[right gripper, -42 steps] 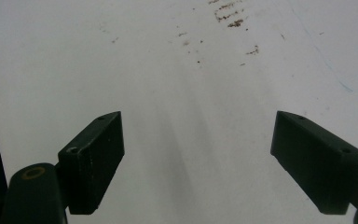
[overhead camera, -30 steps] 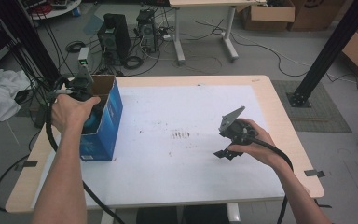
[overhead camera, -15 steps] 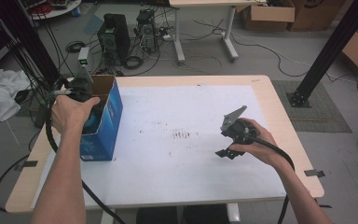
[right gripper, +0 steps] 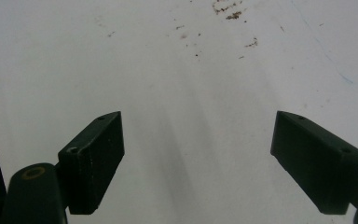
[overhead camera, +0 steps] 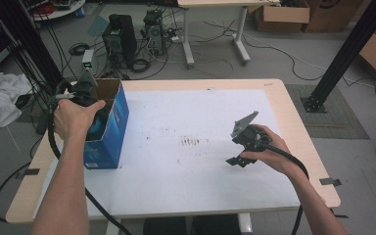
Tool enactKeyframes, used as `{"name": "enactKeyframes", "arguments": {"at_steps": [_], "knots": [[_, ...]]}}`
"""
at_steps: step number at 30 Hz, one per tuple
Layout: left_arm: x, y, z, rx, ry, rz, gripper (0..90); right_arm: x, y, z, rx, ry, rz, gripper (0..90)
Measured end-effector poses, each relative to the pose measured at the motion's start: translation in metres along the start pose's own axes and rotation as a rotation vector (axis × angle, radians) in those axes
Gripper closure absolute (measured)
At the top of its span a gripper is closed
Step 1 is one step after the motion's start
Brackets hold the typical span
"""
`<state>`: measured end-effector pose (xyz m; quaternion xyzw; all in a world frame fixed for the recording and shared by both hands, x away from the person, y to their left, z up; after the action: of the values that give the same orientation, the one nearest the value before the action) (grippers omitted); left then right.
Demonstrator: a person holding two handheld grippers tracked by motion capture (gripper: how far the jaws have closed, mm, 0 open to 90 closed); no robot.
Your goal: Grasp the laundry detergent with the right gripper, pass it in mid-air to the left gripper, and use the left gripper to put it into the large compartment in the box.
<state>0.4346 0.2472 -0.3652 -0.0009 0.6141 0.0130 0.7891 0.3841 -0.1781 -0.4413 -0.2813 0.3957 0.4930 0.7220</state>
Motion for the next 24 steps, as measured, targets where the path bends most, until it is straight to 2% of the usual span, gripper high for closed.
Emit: {"name": "enactKeyframes", "arguments": {"at_steps": [24], "knots": [[-0.0092,-0.0010,0.0034,0.008,-0.018,0.012,26.8,-0.0008,-0.0008,-0.0005,0.006,0.003,-0.001,17.3]]}}
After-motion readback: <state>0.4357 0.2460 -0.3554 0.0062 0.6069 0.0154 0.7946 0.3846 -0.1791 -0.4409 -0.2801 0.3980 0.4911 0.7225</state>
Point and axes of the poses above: each handheld gripper's, and its own axes: x roughly forward along the jaws, z roughly out of its top, y roughly to its left, the point moved 9 cm from there along x, roughly forward along the jaws, and after that the axes turned 2 degrees about -y, right-handed, at the moved point
